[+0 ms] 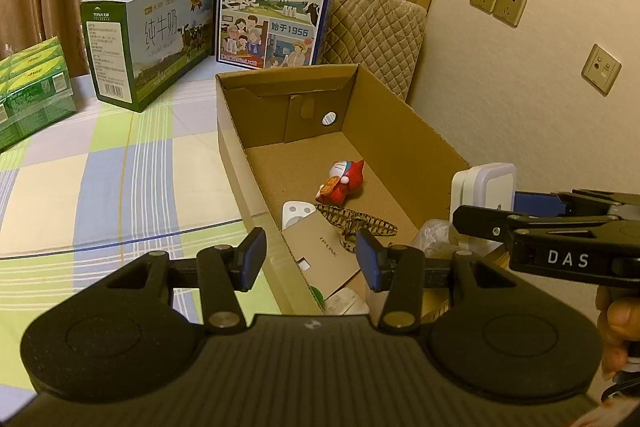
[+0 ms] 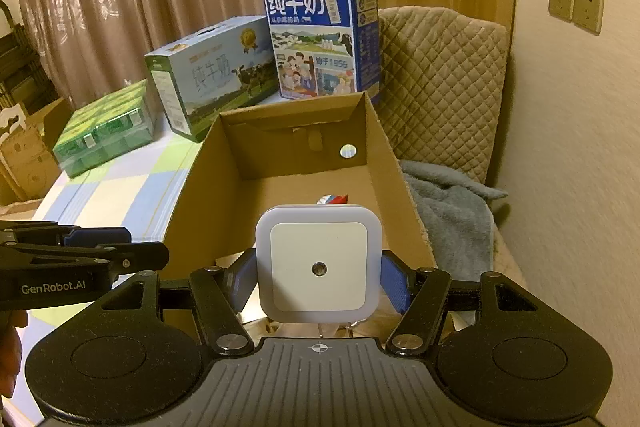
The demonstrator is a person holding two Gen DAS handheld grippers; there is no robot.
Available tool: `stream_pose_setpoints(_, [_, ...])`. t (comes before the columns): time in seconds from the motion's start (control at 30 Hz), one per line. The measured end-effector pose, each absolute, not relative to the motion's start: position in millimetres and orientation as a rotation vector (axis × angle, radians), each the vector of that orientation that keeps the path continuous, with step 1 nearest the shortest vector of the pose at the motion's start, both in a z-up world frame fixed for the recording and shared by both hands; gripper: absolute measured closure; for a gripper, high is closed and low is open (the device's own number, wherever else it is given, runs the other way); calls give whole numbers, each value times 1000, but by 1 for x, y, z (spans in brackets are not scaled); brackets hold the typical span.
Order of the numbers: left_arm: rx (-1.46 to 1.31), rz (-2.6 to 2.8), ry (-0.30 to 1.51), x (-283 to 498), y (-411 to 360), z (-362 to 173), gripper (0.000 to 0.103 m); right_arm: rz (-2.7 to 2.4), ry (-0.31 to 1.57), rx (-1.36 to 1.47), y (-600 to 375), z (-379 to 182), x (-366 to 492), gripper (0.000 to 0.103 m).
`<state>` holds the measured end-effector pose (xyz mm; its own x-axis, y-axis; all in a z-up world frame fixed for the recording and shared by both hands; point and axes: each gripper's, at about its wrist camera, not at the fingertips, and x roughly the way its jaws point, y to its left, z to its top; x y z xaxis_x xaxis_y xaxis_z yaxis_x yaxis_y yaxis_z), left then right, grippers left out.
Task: Organize rigid objects
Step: 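Open the left tool to drop the jar while the right tool lowers the night-light into the box, then open the right tool to release the night-light into the box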
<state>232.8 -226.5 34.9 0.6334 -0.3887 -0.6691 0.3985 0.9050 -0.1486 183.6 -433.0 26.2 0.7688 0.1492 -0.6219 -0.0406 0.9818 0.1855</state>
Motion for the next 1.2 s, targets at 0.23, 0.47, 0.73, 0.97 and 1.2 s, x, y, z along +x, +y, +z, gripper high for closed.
stream_pose_setpoints(0.23, [9, -442, 761, 230, -222, 34, 59, 111, 694, 167, -429, 25, 187, 42])
stream_pose_setpoints(0.47, [3, -428, 764, 232, -217, 34, 59, 123, 698, 170, -426, 24, 191, 42])
stream_pose_setpoints(0.73, [-5, -419, 766, 233, -212, 32, 59, 133, 711, 177, -423, 21, 194, 42])
stream_pose_setpoints(0.97, [-6, -405, 770, 234, -207, 30, 59, 132, 688, 223, -426, 20, 196, 42])
stream_pose_setpoints(1.2, [-8, -370, 772, 229, -199, 29, 56, 101, 673, 252, -436, 26, 189, 36])
